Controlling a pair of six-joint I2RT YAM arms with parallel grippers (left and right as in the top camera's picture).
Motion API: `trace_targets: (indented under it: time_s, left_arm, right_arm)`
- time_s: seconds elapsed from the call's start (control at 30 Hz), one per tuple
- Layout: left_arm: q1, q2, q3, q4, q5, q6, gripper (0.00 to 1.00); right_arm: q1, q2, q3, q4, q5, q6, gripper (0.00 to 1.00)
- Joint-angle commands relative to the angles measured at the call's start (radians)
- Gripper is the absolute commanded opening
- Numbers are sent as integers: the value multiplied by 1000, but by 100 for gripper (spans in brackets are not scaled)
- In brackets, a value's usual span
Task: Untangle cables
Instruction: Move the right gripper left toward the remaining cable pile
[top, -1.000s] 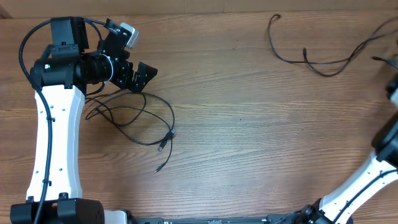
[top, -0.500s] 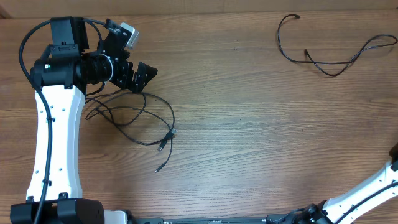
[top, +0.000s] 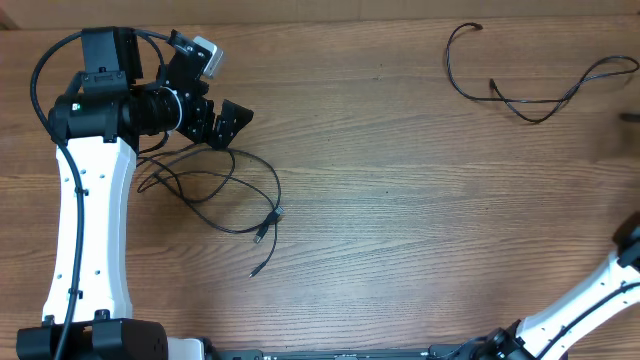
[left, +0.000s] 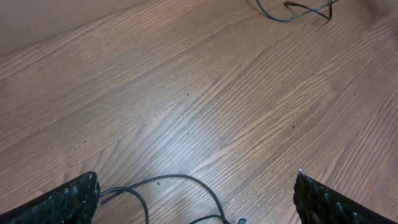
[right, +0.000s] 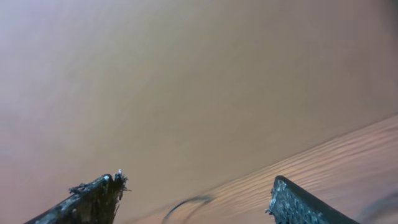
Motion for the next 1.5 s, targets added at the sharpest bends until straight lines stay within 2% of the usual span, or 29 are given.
trace_targets:
  time_s: [0.0,0.23,0.33,0.37,0.53,0.73,1.0,1.13,1.3,1.47]
  left_arm:
    - [-6,-13,8,2,0,-6,100]
    - [-6,-13,8,1,0,-6,100]
    - [-6,-13,8,2,0,-6,99]
    - [-6,-13,8,2,1,-6,100]
    - [-6,-13,8,1,1,-6,99]
    - [-6,-13,8,2,1,-6,100]
    - [-6,-13,8,10,0,-4,99]
    - [-6,-13,8,17,-191,-10,100]
    - [7,-13,8,36,-506,-184,100]
    - [48,-13,8,63,-600,-285,100]
  right_arm:
    - [83,2,10,9,-157,49,80]
    - [276,2,10,9,-342,103,85]
    - [376,2,10,9,-433,127,98]
    - [415,2,10,9,-467,127,100]
    - [595,2,9,9,-558,158,100]
    - [798,2,9,9,-569,175,100]
    - [967,2,9,8,-569,180,100]
    - [1022,2,9,-19,-569,183,100]
    - [1102,2,9,-37,-569,178,100]
    - [1191,2,9,-37,-569,171,100]
